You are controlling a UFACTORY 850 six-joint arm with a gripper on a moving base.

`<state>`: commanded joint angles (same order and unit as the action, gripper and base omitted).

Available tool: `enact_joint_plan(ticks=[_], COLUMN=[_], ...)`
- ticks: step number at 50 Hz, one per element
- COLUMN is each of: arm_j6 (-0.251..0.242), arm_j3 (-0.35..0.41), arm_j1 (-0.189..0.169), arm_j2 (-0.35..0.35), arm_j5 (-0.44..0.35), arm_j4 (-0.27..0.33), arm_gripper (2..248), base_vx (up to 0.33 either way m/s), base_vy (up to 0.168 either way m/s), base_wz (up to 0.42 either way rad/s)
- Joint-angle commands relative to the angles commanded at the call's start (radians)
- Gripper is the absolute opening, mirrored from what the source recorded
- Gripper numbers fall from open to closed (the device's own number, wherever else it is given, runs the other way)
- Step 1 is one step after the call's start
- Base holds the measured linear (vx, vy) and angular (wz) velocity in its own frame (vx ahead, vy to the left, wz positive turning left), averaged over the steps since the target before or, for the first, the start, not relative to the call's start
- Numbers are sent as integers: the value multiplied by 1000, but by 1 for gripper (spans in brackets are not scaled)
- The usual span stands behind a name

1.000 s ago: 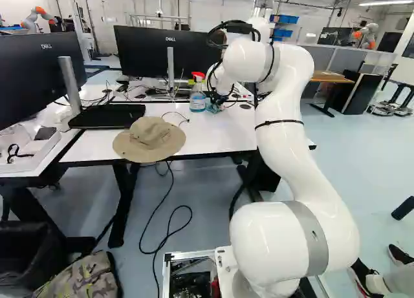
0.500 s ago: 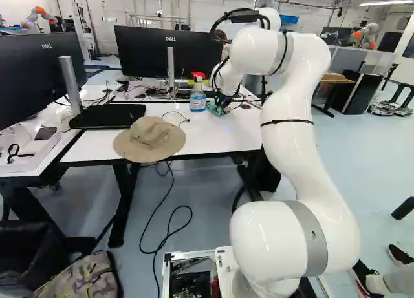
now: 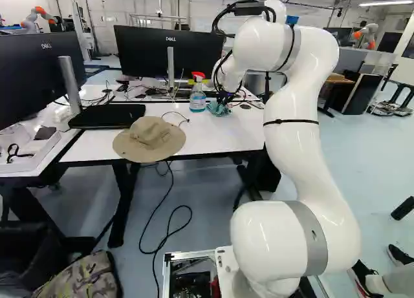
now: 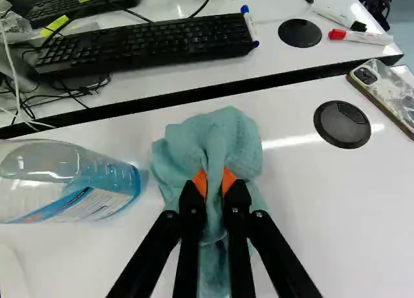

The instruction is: Clean the table with the green towel

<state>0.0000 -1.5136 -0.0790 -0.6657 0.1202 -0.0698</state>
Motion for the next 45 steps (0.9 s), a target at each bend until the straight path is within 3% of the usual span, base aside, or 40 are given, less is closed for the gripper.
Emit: enact_joint_plan(ticks=[45], arm_j6=[0], arm_j3=[231], arm_j1=[39], arm_j2=[193], arm_j5=[0], arm_j4=[0], arm_gripper=[46], base_vx=[0], base_vy=[0], base_wz=[0])
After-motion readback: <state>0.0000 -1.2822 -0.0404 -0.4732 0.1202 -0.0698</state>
